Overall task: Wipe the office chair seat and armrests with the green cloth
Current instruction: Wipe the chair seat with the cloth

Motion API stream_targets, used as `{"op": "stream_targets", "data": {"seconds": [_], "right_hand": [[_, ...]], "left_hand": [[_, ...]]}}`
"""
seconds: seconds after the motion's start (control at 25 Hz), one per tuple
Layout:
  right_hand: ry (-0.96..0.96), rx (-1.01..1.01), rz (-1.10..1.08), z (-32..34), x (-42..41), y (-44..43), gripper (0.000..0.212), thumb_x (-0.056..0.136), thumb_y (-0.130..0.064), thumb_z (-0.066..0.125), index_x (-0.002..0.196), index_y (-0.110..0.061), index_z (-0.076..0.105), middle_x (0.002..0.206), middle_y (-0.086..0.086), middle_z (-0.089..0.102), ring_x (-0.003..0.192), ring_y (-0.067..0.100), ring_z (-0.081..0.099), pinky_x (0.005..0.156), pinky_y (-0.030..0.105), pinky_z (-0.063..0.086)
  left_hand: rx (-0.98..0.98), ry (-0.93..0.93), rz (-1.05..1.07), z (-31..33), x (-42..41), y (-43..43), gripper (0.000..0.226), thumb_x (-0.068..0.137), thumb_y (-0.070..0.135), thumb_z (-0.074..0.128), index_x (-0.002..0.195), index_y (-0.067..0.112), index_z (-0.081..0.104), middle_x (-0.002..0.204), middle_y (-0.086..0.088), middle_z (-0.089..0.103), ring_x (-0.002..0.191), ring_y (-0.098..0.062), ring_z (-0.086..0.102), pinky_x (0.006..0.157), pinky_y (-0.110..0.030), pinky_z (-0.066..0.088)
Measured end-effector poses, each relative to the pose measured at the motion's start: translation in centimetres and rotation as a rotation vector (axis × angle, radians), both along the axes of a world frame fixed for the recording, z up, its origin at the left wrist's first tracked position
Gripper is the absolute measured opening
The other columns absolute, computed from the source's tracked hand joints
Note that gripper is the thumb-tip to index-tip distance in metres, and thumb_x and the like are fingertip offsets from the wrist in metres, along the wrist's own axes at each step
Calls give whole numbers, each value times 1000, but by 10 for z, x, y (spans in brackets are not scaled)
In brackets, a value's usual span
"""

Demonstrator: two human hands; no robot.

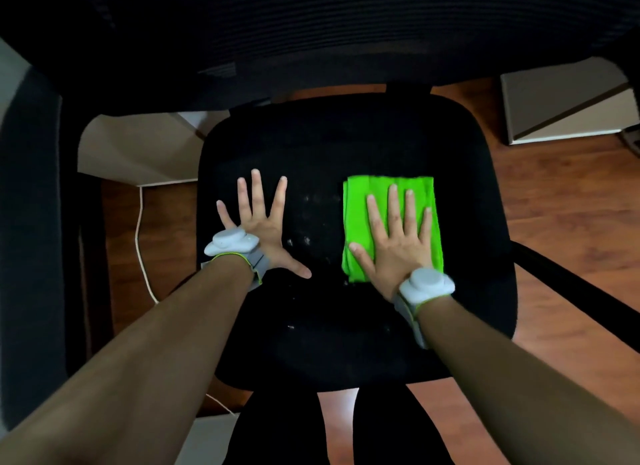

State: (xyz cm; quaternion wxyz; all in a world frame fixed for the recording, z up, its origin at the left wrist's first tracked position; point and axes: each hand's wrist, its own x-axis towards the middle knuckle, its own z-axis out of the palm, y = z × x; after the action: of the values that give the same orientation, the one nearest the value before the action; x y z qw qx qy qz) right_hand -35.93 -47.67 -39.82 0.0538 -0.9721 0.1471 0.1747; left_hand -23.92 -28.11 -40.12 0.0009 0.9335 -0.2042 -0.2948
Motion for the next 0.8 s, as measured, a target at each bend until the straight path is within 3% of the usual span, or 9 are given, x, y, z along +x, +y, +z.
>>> {"op": "stream_targets", "data": {"seconds": [0.12, 0.28, 0.36, 0.48, 0.6, 0.8], "right_hand": [[51, 4, 19, 11, -55, 23, 76, 86, -63, 17, 147, -21, -1, 158, 14, 9, 145, 37, 7, 116, 56, 14], [33, 8, 33, -3, 4, 0, 77, 86, -66, 12, 145, -26, -16, 159, 10, -6, 146, 33, -7, 116, 49, -3], [12, 2, 11, -9, 38, -14, 78, 87, -65, 16, 148, -24, -11, 159, 10, -7, 146, 33, -7, 116, 50, -4], [-18, -9, 35, -3, -3, 5, 78, 87, -62, 21, 149, -19, 0, 158, 13, 7, 145, 36, 7, 116, 51, 4], [-9, 13, 63, 12, -71, 34, 77, 86, -59, 26, 148, -17, 10, 155, 14, 21, 142, 37, 23, 115, 51, 11], [-12, 18, 22, -8, 33, 1, 77, 87, -63, 15, 148, -24, -10, 160, 6, -3, 147, 29, -4, 116, 48, -5]], "left_hand": [[-25, -3, 17, 1, 0, 0, 164, 6, 88, 54, 137, 41, -32, 152, -6, -34, 137, -25, -36, 106, -65, -12], [-13, 22, 10, 0, 0, 1, 165, 5, 88, 55, 133, 42, -38, 147, -4, -41, 130, -24, -45, 103, -65, -16], [-8, 12, 3, -1, 1, 1, 165, 5, 89, 53, 134, 41, -38, 148, -4, -41, 129, -23, -47, 104, -66, -14], [-11, 15, -1, 0, 3, -1, 165, 3, 90, 50, 134, 41, -37, 147, -5, -41, 125, -22, -52, 103, -67, -13], [-5, 24, 5, 1, 3, 0, 166, 5, 89, 55, 134, 41, -38, 148, -5, -40, 131, -25, -45, 104, -67, -14], [-9, 40, 12, -1, 5, 0, 166, -1, 90, 47, 134, 43, -38, 138, 1, -54, 127, -22, -51, 100, -63, -19]]}}
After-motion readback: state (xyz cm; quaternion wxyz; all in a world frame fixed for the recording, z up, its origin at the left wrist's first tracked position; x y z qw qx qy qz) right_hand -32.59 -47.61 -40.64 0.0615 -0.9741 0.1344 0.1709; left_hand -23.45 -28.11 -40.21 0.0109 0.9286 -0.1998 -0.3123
